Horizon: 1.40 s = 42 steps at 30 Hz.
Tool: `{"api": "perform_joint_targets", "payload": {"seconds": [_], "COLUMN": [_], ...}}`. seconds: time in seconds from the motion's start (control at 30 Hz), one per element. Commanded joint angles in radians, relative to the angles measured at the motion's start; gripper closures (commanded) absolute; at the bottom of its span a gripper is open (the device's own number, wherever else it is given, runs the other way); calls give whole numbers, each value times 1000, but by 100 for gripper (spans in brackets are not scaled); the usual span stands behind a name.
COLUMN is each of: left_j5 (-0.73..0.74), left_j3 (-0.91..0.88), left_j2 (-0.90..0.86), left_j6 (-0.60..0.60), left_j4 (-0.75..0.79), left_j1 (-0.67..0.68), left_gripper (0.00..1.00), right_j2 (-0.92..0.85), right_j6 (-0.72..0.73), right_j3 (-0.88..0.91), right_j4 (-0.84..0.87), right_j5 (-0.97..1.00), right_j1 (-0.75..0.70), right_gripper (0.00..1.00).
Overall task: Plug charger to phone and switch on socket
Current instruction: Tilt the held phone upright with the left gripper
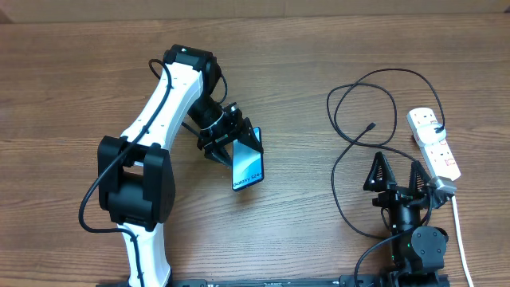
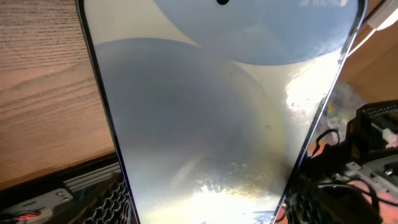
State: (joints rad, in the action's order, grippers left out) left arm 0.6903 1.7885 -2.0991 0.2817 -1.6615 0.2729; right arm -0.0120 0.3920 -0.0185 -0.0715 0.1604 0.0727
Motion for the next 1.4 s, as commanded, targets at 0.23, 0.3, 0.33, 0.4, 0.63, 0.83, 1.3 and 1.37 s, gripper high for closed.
{"api": "perform_joint_targets", "payload": {"seconds": [0.23, 0.3, 0.33, 0.4, 0.63, 0.83, 1.3, 1.37], "left_j5": [47, 47, 47, 45, -1, -55, -69, -69], "left_j3": [29, 29, 29, 29, 29, 29, 29, 29], "left_j2": [-5, -5, -5, -5, -5, -5, -3, -1], "left_j6": [123, 123, 123, 123, 122, 99, 8, 1], "left_j4": [26, 24, 24, 25, 63, 100, 45, 33], "left_j1": [-5, -5, -5, -5, -5, -5, -5, -5], "left_gripper": [52, 52, 52, 52, 51, 51, 52, 53], "right_j2": [9, 9, 9, 9, 9, 9, 9, 9], "right_j6": [-4, -4, -4, -4, -4, -4, -4, -4], "right_j3": [11, 11, 11, 11, 11, 11, 11, 11], "right_j4": [5, 5, 5, 5, 5, 5, 5, 5], "right_j5": [-2, -2, -2, -2, -2, -2, -2, -2], "right_j1": [-3, -3, -3, -3, -3, -3, -3, -3], "right_gripper": [0, 0, 0, 0, 0, 0, 0, 0]}}
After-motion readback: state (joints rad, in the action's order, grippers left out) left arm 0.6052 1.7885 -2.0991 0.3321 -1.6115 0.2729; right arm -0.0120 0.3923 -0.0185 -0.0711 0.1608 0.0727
